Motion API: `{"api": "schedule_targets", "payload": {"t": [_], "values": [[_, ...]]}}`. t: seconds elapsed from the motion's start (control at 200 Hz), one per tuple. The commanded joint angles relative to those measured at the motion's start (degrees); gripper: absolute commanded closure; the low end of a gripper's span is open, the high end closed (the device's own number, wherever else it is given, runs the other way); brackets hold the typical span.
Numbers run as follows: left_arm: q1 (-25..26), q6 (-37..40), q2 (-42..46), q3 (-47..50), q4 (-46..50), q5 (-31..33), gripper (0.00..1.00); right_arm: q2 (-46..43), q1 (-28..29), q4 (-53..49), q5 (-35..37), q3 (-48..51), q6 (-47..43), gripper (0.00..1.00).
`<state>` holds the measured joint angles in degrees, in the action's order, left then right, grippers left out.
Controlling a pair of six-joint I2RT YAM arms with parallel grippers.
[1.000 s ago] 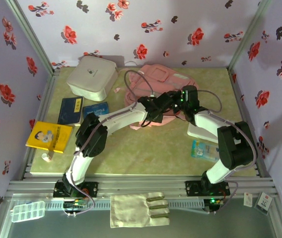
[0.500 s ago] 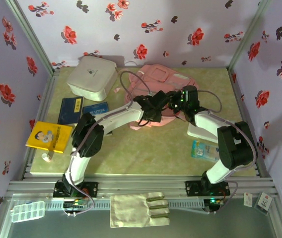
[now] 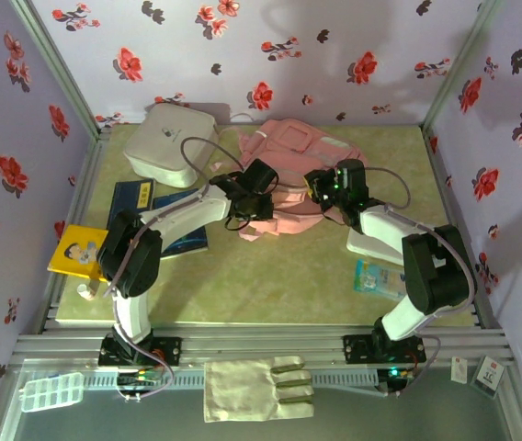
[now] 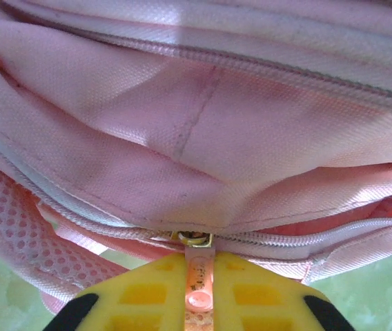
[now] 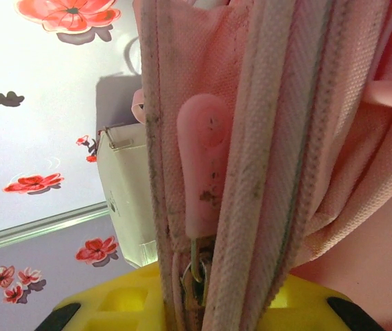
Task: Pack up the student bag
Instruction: Unzip the student bag at the center of the table.
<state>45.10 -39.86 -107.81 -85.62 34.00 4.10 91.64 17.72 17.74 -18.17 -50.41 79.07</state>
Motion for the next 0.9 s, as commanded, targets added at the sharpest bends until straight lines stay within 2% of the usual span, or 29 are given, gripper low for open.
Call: {"api": "schedule_targets", "payload": {"t": [0.0, 0.095, 0.34, 0.7, 0.895], "values": [[-0.3, 2.1, 1.5, -0.3, 0.0, -0.1, 0.79, -0.8, -0.4, 2.0, -0.6, 0.1, -2.3, 0.76], [0.0, 4.6, 0.3, -1.3, 0.5, -0.1, 0.72, -0.8, -0.4, 2.0, -0.7, 0.1, -2.3, 0.76], [0.2, 7.6, -3.6, -3.9, 3.6, 0.8, 0.69, -0.8, -0.4, 2.0, -0.8, 0.1, -2.4, 0.76], [0.3, 8.8, -1.9, -5.1, 4.5, 2.8, 0.86, -0.9, -0.6, 1.1, -0.1, 0.1, -3.0, 0.76], [-2.3, 8.6, 1.9, -2.7, 1.5, -4.2, 0.92, -1.4, -1.9, -0.6, 0.9, 0.6, -4.6, 0.76]]}}
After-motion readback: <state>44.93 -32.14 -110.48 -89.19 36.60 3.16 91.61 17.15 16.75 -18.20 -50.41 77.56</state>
